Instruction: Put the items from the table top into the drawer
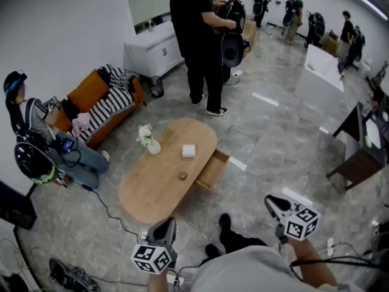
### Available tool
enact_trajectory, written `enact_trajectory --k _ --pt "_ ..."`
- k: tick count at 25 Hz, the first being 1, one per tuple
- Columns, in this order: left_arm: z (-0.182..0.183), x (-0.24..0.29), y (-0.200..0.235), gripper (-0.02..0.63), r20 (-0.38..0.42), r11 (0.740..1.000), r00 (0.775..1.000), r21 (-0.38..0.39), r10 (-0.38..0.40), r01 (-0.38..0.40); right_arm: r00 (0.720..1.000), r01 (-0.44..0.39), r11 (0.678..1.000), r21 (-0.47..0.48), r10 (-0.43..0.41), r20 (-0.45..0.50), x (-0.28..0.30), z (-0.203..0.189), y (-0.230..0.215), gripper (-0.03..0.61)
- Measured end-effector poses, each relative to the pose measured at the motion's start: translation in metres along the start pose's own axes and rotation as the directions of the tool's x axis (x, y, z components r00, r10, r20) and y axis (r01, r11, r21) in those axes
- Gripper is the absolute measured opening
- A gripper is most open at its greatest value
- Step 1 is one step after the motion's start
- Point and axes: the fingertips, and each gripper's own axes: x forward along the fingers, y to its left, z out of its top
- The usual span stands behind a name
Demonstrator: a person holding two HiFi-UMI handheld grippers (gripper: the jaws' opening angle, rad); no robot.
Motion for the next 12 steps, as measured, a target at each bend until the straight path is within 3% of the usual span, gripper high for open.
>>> enact_trajectory --k 12 --pt "0.016 0.044 0.013 0.002 -0.015 0.999 0.999 -0.010 0.046 -0.047 0.997 -0.067 0.997 -0.037 0.066 -0.049 0.064 0.019 -0.033 0.046"
